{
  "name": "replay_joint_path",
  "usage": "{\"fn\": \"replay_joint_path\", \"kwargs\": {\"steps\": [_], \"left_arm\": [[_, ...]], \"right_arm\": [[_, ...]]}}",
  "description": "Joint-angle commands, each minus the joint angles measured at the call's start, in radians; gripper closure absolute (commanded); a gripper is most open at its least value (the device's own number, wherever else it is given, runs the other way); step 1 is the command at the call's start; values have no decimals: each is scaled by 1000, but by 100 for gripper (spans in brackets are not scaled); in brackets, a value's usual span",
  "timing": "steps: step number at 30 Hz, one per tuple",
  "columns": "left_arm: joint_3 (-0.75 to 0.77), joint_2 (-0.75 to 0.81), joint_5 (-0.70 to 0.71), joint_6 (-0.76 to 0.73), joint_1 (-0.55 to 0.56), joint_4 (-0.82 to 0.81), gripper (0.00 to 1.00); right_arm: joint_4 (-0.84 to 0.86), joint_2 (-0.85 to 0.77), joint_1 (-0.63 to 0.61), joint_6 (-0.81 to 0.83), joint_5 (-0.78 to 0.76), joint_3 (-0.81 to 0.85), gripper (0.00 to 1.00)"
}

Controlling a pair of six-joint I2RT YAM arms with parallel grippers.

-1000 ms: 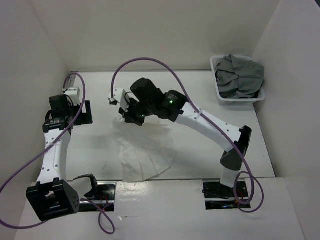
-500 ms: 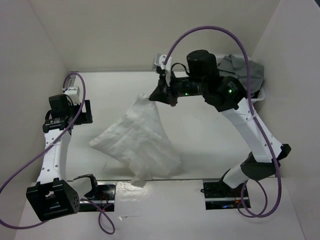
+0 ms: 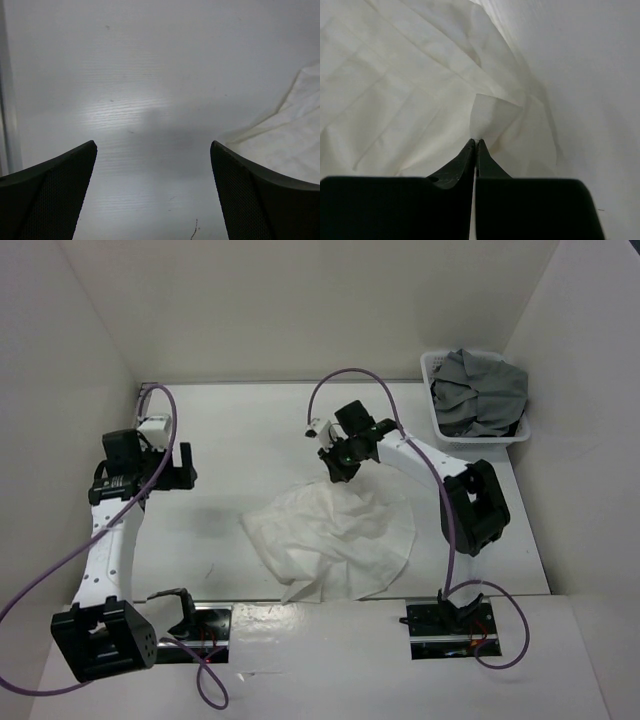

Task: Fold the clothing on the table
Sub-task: Flatten the skirt out

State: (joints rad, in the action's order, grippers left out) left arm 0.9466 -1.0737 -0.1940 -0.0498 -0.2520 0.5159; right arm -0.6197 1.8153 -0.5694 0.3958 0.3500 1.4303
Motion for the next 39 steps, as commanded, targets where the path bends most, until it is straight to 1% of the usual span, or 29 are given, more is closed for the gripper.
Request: {"fn": "replay_joint_path", "kwargs": {"steps": [1,2,4,7,8,10,11,14,17,20,21,22,25,31,34,35,37,39], "left_arm": [[12,-32,-152,-87,77,-4,0],[12,-51,-191,-129,98,10,0],[21,-118,-208,-159,144,21,0],[47,-233,-258,-190,155,30,0],[58,-300,-283,-200,164,42,0],[87,-368,-294,-188,165,42,0],[96,-434,-303,-188,165,42,0],[122,-547,-369,-179,155,62,0],[142,-624,-435,-179,145,85,0],[167,-675,-502,-179,145,85,0],[167,-686,-542,-179,145,85,2],[181,-696,-562,-179,145,85,4],[204,-747,-622,-179,145,95,5],[204,-817,-728,-147,145,41,12],[204,-854,-739,-118,145,6,19],[204,-864,-739,-105,145,-7,19],[204,-887,-739,-95,145,-16,25],[192,-897,-739,-70,145,-36,29]], "right_arm": [[78,5,25,34,-14,10,100],[78,25,25,43,-28,10,100],[87,35,25,43,-37,21,100],[98,59,34,32,-48,30,100],[98,59,34,32,-48,42,100],[107,68,60,21,-60,51,100],[107,68,60,12,-60,65,100],[116,68,100,-15,-60,94,100],[155,68,126,-55,-60,104,100],[176,68,150,-92,-40,114,100],[176,68,151,-92,-40,114,100],[185,79,151,-104,-57,123,100],[218,88,151,-129,-109,124,100],[226,134,175,-178,-66,168,100],[225,134,184,-187,-51,182,100],[225,134,184,-187,-51,182,100],[225,124,184,-187,-51,182,100],[235,113,195,-187,-51,161,100]]}}
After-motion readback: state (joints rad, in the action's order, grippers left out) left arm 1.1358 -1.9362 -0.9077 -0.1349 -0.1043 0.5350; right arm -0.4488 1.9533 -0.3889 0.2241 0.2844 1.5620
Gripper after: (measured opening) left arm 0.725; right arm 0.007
